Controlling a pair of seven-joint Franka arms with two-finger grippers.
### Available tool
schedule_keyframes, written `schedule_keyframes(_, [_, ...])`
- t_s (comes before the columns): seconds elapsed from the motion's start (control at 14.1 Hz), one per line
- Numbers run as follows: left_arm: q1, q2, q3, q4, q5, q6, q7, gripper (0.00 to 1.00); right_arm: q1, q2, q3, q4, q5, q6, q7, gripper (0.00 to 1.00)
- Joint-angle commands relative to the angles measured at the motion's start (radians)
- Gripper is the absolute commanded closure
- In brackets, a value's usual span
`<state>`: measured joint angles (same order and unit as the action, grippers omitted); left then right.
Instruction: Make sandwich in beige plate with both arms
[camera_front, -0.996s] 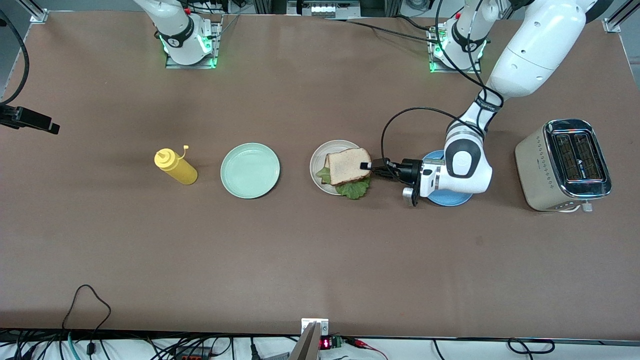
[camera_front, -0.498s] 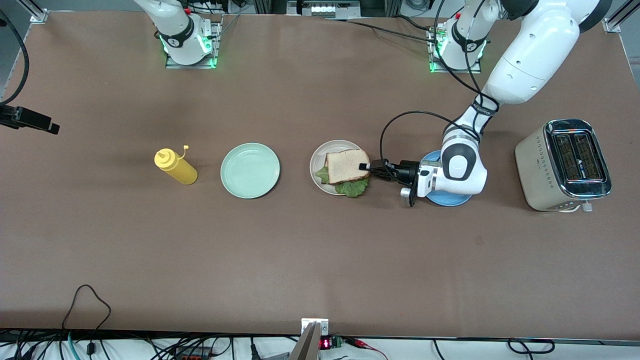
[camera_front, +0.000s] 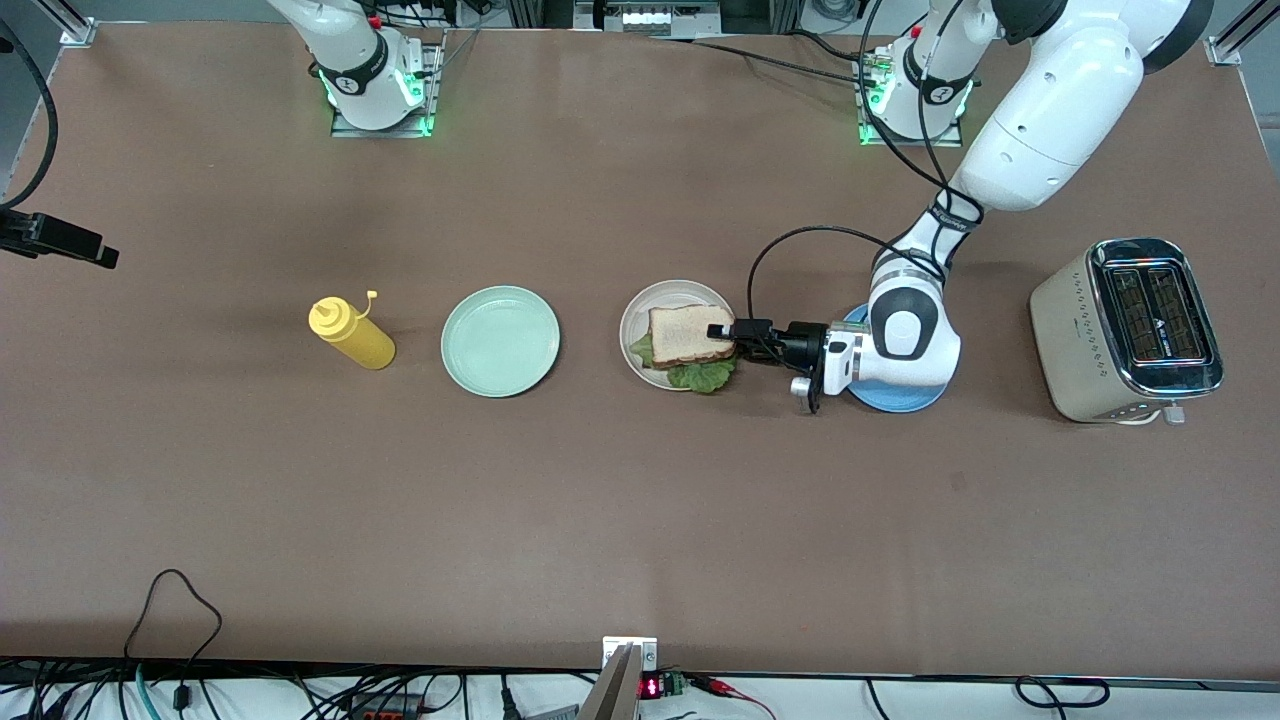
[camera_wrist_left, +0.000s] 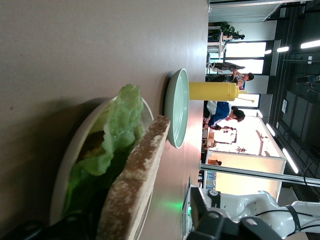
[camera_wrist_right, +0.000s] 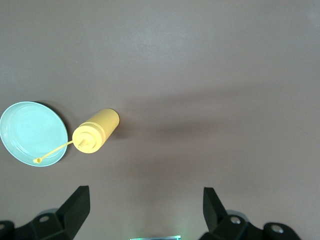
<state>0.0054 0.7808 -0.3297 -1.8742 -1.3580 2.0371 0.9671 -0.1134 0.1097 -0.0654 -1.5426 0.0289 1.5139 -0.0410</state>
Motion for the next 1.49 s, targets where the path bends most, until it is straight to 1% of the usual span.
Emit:
schedule_keyframes(0.0, [-0.008, -0.009, 0.012, 0.014, -0.013, 0.011, 0.016, 0.00, -0.006, -0.007, 0.007, 0.007, -0.001, -0.003, -0.002, 0.00])
schedule_keyframes(0.36, [-0.008, -0.061, 0.040, 0.009, 0.002, 0.009, 0.015, 0.00, -0.006, -0.007, 0.007, 0.007, 0.000, -0.004, -0.002, 0.00])
schedule_keyframes(0.71, [-0.010, -0.173, 0.040, -0.005, 0.013, 0.008, -0.051, 0.00, -0.006, -0.007, 0.006, 0.007, -0.001, -0.003, -0.003, 0.00])
schedule_keyframes(0.85, [-0.008, -0.189, 0.041, -0.005, 0.083, 0.009, -0.068, 0.00, -0.006, -0.007, 0.006, 0.007, -0.001, -0.003, -0.003, 0.00])
schedule_keyframes(0.92, [-0.008, -0.190, 0.055, -0.003, 0.118, 0.009, -0.067, 0.00, -0.006, -0.007, 0.007, 0.007, -0.001, -0.003, -0.003, 0.00])
schedule_keyframes(1.21, [-0.005, -0.199, 0.098, -0.003, 0.171, 0.008, -0.068, 0.00, -0.006, -0.007, 0.007, 0.007, 0.000, -0.003, -0.003, 0.00])
schedule_keyframes(1.28, [-0.005, -0.215, 0.122, -0.006, 0.175, 0.005, -0.070, 0.00, -0.006, -0.007, 0.007, 0.007, 0.000, -0.003, -0.003, 0.00])
schedule_keyframes(1.35, [-0.005, -0.227, 0.147, -0.006, 0.215, -0.001, -0.070, 0.00, -0.006, -0.007, 0.007, 0.007, -0.001, -0.001, -0.003, 0.00])
schedule_keyframes(1.42, [-0.005, -0.242, 0.176, -0.003, 0.288, -0.003, -0.073, 0.00, -0.005, -0.007, 0.007, 0.007, -0.001, -0.001, -0.003, 0.00])
